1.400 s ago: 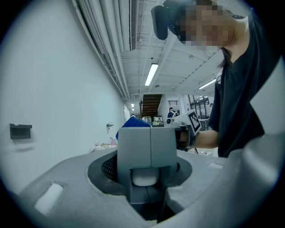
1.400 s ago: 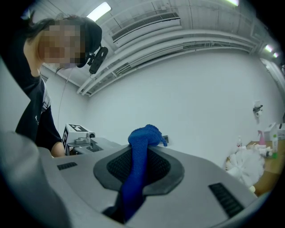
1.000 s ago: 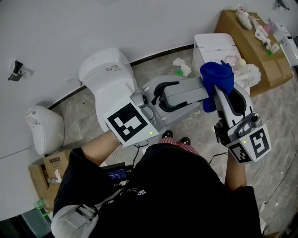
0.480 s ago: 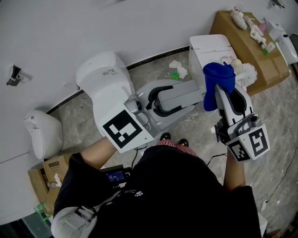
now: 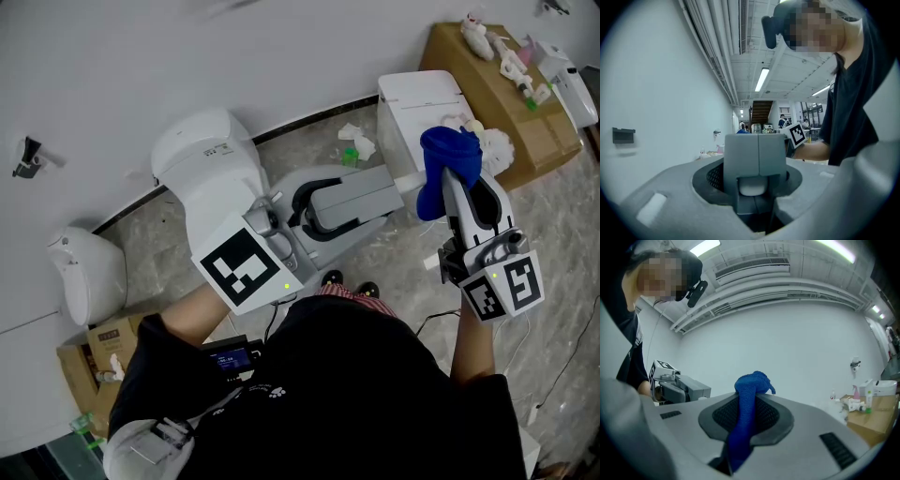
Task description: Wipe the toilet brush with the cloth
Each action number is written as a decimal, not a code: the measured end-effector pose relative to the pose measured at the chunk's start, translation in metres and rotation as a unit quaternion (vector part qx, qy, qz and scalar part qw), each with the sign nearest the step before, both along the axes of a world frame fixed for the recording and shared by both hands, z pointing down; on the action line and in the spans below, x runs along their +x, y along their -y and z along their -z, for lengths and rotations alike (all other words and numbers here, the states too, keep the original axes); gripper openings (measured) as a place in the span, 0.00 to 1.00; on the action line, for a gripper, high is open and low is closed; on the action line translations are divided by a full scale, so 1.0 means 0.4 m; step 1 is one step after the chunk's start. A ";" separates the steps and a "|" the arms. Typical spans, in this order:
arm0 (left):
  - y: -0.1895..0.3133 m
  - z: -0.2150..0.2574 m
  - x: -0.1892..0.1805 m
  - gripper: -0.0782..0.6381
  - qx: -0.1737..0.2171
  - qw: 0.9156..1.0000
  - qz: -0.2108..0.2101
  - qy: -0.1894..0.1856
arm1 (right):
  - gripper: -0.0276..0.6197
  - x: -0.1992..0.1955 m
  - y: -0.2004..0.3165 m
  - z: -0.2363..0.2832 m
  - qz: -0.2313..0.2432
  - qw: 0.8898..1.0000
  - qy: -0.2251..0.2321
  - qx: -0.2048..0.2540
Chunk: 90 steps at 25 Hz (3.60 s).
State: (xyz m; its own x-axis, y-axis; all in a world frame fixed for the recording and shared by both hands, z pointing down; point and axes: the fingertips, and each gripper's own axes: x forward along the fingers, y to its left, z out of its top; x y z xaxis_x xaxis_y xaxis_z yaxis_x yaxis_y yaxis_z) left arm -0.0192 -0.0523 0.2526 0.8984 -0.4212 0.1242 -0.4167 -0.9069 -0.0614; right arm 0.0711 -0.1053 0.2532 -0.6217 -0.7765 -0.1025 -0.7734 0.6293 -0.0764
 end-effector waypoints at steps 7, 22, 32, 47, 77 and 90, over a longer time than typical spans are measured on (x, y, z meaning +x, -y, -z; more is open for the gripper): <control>0.000 0.002 -0.002 0.36 -0.006 1.000 0.001 -0.002 | 0.15 0.035 0.019 -0.011 -0.024 0.999 -0.021 0.001; -0.029 0.005 -0.016 0.36 -0.004 1.000 0.006 0.003 | 0.15 0.106 0.041 -0.043 -0.072 0.997 -0.039 -0.009; -0.039 0.001 -0.025 0.36 -0.003 1.000 0.012 0.008 | 0.15 0.146 0.059 -0.067 -0.099 0.993 -0.049 -0.027; -0.037 0.003 -0.024 0.36 -0.003 1.000 0.022 -0.002 | 0.15 0.170 0.066 -0.050 -0.100 0.995 -0.025 -0.008; 0.052 0.050 0.034 0.36 0.062 0.997 0.055 -0.002 | 0.15 0.140 0.002 0.092 -0.053 0.997 0.004 0.048; 0.048 0.062 0.034 0.36 0.060 0.997 0.055 -0.002 | 0.15 0.101 -0.040 0.103 -0.032 0.998 0.010 0.048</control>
